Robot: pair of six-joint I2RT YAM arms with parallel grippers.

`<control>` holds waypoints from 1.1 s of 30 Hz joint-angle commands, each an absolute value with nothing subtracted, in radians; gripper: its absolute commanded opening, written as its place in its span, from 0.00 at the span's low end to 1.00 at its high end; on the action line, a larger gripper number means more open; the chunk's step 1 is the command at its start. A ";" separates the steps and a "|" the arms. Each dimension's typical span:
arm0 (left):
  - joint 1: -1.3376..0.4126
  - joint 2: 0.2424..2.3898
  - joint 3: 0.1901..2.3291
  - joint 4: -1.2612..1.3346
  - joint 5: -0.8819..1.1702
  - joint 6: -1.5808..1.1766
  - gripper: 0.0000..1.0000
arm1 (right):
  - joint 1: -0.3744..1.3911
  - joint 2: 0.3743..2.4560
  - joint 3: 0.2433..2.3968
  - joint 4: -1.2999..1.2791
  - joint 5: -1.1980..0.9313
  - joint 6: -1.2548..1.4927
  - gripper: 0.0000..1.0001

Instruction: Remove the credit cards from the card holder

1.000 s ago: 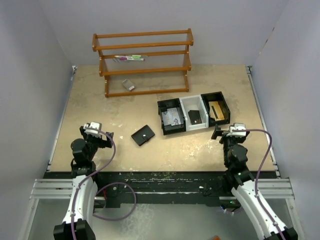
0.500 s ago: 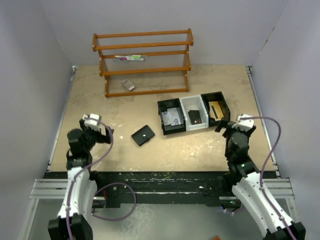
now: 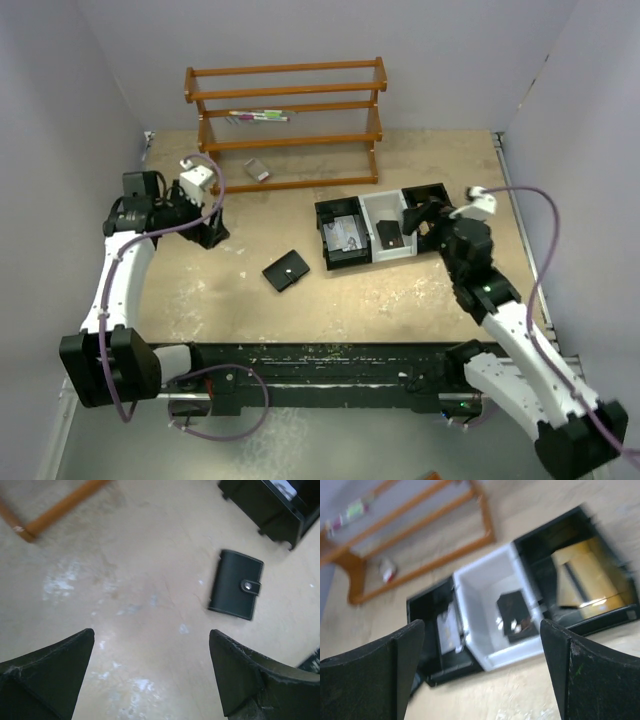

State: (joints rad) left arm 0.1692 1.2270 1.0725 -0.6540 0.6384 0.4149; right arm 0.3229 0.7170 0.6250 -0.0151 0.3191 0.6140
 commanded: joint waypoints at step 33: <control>-0.325 1.842 1.143 -0.566 0.501 0.499 0.71 | 0.932 0.850 0.594 -0.096 0.399 0.667 0.92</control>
